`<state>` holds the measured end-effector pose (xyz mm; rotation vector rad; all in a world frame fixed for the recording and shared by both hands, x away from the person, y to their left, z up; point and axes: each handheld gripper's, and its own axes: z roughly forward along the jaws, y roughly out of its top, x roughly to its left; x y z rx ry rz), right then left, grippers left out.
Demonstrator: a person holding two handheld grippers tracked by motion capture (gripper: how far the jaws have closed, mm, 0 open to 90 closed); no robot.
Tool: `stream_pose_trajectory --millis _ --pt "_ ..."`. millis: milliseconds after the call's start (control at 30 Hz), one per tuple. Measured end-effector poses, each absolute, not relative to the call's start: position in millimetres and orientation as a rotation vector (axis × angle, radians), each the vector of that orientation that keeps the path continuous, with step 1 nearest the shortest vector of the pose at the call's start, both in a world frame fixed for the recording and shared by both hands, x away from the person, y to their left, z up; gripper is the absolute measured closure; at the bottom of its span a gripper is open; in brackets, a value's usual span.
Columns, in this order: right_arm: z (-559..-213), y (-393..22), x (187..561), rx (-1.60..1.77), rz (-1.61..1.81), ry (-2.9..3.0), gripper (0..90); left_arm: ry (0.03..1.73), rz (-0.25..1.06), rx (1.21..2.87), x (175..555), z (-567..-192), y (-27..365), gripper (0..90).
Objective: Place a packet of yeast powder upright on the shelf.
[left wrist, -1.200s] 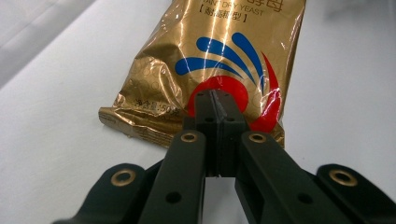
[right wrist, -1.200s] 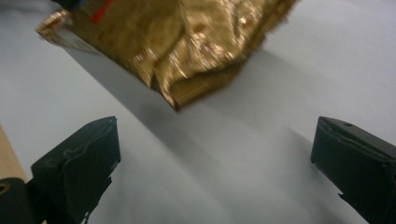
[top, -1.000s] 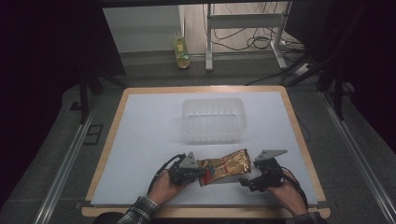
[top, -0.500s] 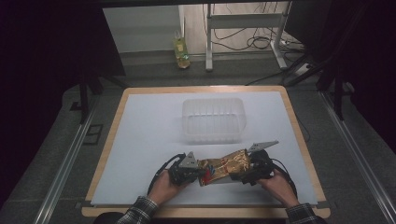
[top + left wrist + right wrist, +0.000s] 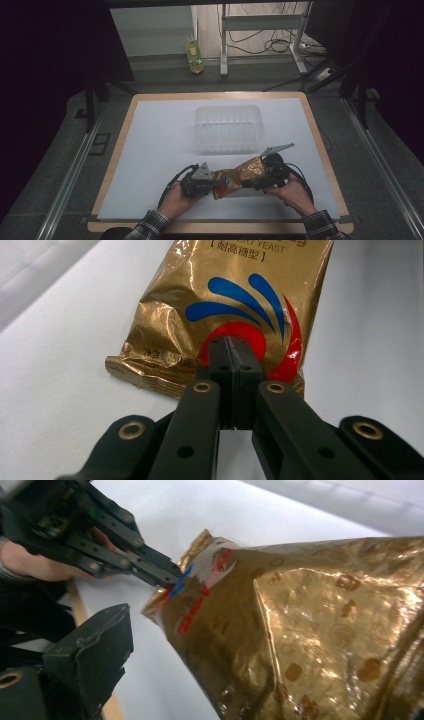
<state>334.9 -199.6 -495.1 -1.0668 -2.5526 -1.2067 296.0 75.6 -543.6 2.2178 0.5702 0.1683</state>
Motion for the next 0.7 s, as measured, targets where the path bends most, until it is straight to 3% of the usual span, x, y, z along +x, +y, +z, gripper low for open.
stream_pose_trajectory --millis 100,467,700 --pt "-492 -199 336 -1.103 -1.211 -2.527 11.4 0.569 0.170 2.218 296 -544 76 89.6" --pt "-488 -213 341 -1.242 -1.223 -2.380 58.9 0.570 0.168 2.217 296 -543 76 89.2" --pt "-485 -218 341 -1.278 -1.229 -2.278 68.3 0.568 0.192 2.221 294 -541 76 83.2"
